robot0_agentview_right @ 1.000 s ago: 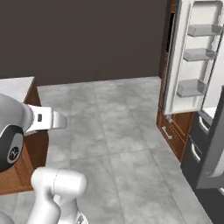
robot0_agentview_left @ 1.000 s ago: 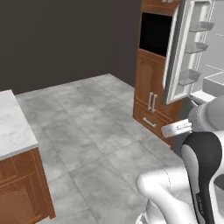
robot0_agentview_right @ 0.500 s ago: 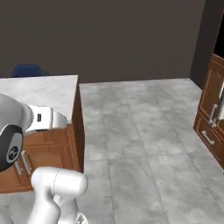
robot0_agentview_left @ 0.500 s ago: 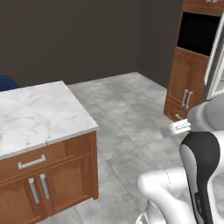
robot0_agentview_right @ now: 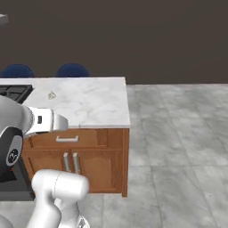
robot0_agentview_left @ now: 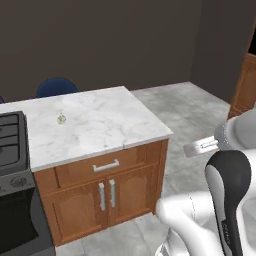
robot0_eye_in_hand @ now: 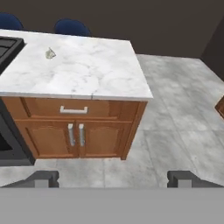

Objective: Place the beer on the top shelf of the fridge to keep it out of children's reach, and place the mushroom and garlic on lower shelves for easy access.

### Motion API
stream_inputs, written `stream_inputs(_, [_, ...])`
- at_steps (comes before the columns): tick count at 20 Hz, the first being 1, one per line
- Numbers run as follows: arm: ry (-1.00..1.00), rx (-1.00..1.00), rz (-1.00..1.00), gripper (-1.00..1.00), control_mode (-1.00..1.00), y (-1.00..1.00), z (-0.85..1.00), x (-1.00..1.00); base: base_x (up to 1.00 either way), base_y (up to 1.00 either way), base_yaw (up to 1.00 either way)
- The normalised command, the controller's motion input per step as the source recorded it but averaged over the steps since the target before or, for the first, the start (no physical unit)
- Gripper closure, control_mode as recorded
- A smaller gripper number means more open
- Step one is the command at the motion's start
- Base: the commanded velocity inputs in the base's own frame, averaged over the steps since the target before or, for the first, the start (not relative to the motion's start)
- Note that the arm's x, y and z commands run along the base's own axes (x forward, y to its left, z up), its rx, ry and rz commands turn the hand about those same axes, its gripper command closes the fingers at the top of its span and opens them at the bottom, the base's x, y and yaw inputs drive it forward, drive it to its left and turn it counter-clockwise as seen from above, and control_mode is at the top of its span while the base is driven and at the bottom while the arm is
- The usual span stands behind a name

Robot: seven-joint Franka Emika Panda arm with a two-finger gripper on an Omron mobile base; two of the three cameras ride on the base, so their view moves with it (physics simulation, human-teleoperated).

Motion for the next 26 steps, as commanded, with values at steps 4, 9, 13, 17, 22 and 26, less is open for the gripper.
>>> stream_inputs(4, [0.00, 0.00, 0.00, -1.00, 1.00, 0.00, 0.00, 0.00, 0.31, 0.98, 0.26])
stream_inputs(9, [0.00, 0.00, 0.00, -1.00, 1.00, 0.00, 0.00, 0.00, 0.52, 0.70, 0.29])
stream_inputs(13, [0.00, 0.00, 0.00, -1.00, 1.00, 0.00, 0.00, 0.00, 0.52, 0.15, 0.18])
stream_inputs(17, [0.00, 0.00, 0.00, -1.00, 1.00, 0.00, 0.00, 0.00, 0.31, -0.08, 0.03])
stream_inputs(22, [0.00, 0.00, 0.00, -1.00, 1.00, 0.00, 0.00, 0.00, 0.42, -0.02, 0.00])
stream_inputs(26, [0.00, 0.00, 0.00, -1.00, 1.00, 0.00, 0.00, 0.00, 0.57, 0.00, 0.00])
